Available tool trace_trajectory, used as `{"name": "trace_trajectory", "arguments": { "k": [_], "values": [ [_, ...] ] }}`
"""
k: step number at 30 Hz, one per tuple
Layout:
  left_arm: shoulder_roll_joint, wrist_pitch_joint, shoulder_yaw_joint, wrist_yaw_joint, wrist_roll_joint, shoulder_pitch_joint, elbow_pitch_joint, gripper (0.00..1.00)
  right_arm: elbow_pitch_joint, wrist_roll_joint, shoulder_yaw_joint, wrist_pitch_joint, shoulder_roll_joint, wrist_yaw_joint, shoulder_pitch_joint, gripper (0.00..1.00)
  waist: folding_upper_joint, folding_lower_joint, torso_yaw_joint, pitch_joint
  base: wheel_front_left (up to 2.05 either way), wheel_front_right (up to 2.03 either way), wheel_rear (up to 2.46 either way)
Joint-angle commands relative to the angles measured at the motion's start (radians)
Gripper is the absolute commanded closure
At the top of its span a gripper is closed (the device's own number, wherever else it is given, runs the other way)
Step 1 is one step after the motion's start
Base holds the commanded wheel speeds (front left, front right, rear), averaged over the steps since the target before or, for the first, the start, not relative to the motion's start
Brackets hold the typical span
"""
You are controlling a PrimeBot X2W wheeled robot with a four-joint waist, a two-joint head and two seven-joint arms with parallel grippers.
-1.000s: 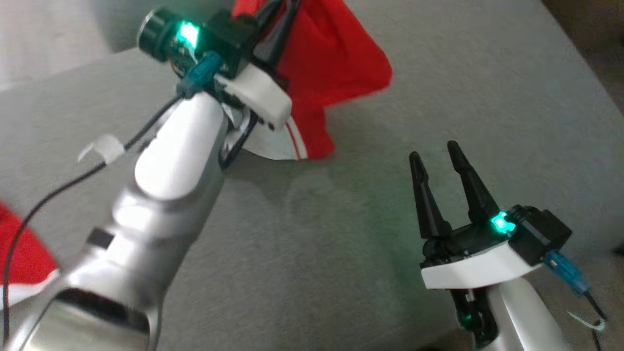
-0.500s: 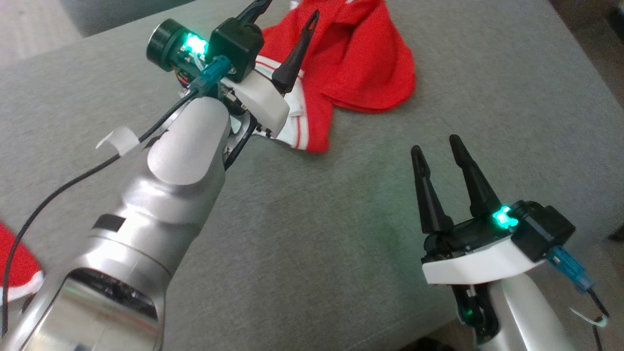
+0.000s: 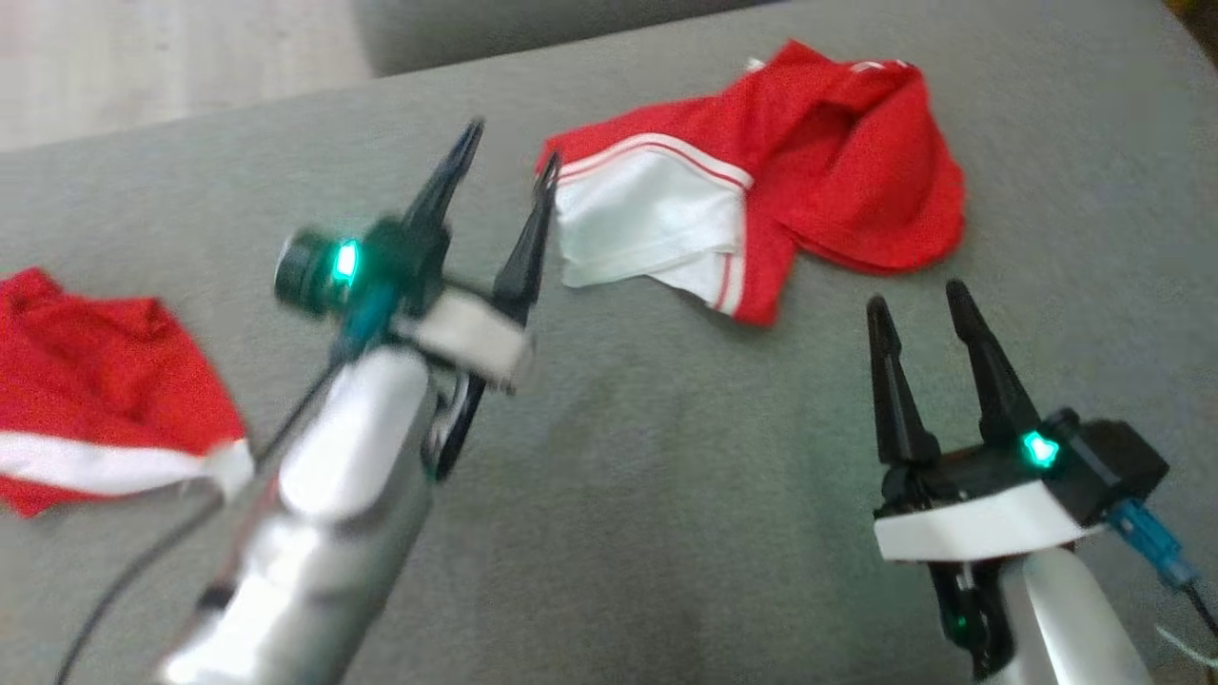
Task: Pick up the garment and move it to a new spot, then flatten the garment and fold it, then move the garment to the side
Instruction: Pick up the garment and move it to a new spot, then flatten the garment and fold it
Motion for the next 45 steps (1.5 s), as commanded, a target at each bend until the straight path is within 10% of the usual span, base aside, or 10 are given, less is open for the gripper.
{"name": "trace_trajectory", "arguments": {
  "k": [1, 15, 29, 45],
  "values": [
    [0.030, -0.008, 0.046, 0.013, 0.004, 0.012, -0.060, 0.00, -0.028, -0.009, 0.016, -0.011, -0.004, -0.001, 0.001, 0.00, -0.0001, 0.0001, 0.055, -0.037, 0.00, 0.00, 0.00],
    [0.038, -0.008, 0.174, 0.139, 0.102, 0.486, -0.400, 0.00, -0.018, -0.046, -0.018, -0.011, -0.004, -0.001, 0.059, 0.00, -0.0001, 0.0001, 0.134, -0.074, 0.00, 0.00, 0.00],
    [0.054, 0.030, 0.062, 0.011, 0.234, 0.296, -0.209, 0.00, -0.026, -0.038, -0.005, -0.011, -0.004, -0.001, 0.020, 0.00, -0.0001, 0.0001, 0.065, 0.033, 0.00, 0.00, 0.00],
    [-0.017, 0.139, 0.106, -0.081, 0.042, 0.037, 0.061, 0.00, -0.028, 0.010, 0.022, -0.011, -0.004, -0.001, -0.041, 0.00, -0.0001, 0.0001, -0.086, 0.159, 0.00, 0.00, 0.00]
  ]
}}
